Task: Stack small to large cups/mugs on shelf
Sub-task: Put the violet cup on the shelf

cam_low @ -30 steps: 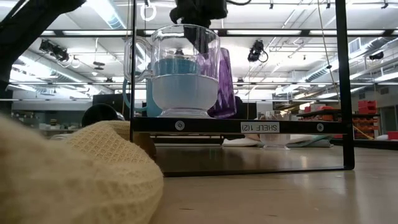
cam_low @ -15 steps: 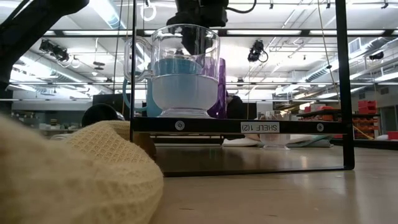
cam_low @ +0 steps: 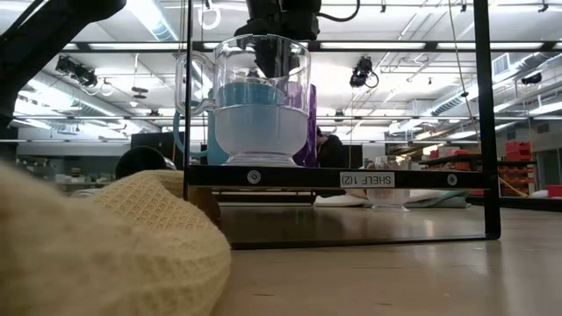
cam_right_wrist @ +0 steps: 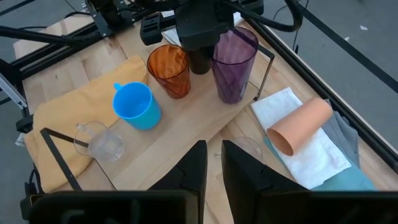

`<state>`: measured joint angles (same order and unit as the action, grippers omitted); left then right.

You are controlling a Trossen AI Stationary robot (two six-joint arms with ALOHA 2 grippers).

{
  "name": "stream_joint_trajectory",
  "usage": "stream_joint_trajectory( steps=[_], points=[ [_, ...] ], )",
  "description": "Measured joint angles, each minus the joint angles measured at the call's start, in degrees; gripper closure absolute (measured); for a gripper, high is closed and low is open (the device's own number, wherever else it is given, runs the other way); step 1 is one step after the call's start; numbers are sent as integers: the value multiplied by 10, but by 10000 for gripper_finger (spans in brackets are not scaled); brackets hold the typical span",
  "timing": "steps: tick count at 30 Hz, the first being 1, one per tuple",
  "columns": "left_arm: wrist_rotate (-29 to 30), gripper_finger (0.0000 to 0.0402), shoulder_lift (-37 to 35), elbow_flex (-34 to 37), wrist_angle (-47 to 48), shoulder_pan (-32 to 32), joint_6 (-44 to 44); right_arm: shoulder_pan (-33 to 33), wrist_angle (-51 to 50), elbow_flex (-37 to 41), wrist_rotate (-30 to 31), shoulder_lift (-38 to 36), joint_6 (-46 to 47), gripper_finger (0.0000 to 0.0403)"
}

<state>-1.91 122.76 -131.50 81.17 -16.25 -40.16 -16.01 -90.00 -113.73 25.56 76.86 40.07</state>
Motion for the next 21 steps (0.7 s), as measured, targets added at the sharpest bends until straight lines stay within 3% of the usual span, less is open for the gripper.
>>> stream_joint_trajectory(
  steps=[7,12,21],
  points=[
    [-1,390,0,0,4,-1,1,0,0,0,0,0,-1,348],
    [-5,373,0,0,7,0,5,0,0,0,0,0,-2,348],
    [-9,389,-1,0,10,-1,5,0,0,0,0,0,-2,348]
  ],
)
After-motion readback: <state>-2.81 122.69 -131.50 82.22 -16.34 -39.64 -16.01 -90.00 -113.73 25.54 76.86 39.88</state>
